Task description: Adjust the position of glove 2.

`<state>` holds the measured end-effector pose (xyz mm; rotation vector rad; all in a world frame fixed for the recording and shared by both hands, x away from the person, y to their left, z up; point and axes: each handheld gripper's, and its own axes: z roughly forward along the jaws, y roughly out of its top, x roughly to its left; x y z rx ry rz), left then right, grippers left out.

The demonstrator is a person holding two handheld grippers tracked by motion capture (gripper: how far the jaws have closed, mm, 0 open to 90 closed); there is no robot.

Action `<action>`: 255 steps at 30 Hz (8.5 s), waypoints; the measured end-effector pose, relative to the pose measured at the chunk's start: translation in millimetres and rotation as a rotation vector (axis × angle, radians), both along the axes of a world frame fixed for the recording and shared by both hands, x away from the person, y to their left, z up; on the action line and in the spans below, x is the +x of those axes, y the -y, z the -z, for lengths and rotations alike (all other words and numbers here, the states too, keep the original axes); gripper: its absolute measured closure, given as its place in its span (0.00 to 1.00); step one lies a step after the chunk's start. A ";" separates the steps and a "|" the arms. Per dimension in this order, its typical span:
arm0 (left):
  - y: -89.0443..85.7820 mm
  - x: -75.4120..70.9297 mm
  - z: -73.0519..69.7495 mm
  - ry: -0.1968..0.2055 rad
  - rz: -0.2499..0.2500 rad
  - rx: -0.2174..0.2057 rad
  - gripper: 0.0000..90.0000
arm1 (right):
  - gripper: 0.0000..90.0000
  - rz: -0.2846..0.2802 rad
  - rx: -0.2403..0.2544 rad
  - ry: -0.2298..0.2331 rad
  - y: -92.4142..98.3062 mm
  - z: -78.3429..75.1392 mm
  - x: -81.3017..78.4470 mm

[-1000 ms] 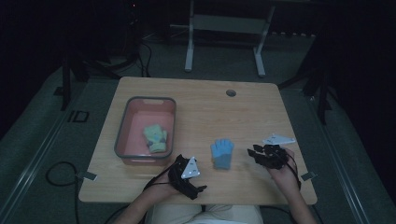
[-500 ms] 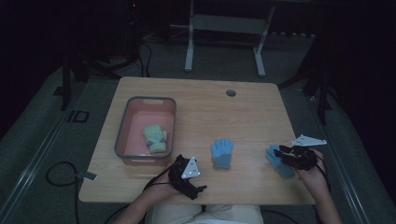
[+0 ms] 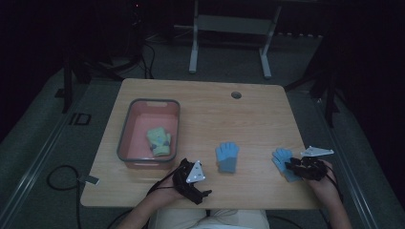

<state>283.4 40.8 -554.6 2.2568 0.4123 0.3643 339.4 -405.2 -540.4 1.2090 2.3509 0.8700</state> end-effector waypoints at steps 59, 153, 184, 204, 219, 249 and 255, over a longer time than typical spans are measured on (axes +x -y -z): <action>-0.7 -0.1 0.3 -0.013 0.011 -0.012 0.02 | 0.83 0.264 0.025 -0.014 -117.1 1.1 12.4; -1.3 -1.4 -0.7 -0.011 0.011 -0.026 0.02 | 0.94 -0.097 0.081 -0.046 -212.6 -9.6 20.8; 27.0 14.4 -28.5 0.026 0.046 0.010 0.11 | 0.16 -0.200 0.236 0.090 -169.4 -39.1 15.9; 70.9 50.1 -22.3 0.152 0.220 0.128 0.36 | 0.73 -0.081 0.212 0.022 -163.2 -45.8 40.9; 82.5 49.9 -5.9 0.166 0.258 0.182 0.54 | 0.48 -0.019 0.202 -0.096 -176.6 -1.9 62.2; 70.0 54.6 -35.0 0.165 0.266 0.225 0.84 | 0.91 -0.197 0.196 -0.094 -202.2 -22.0 50.7; 57.6 55.9 -58.6 0.190 0.251 0.224 0.84 | 0.91 -0.219 0.227 -0.045 -207.3 -45.9 52.1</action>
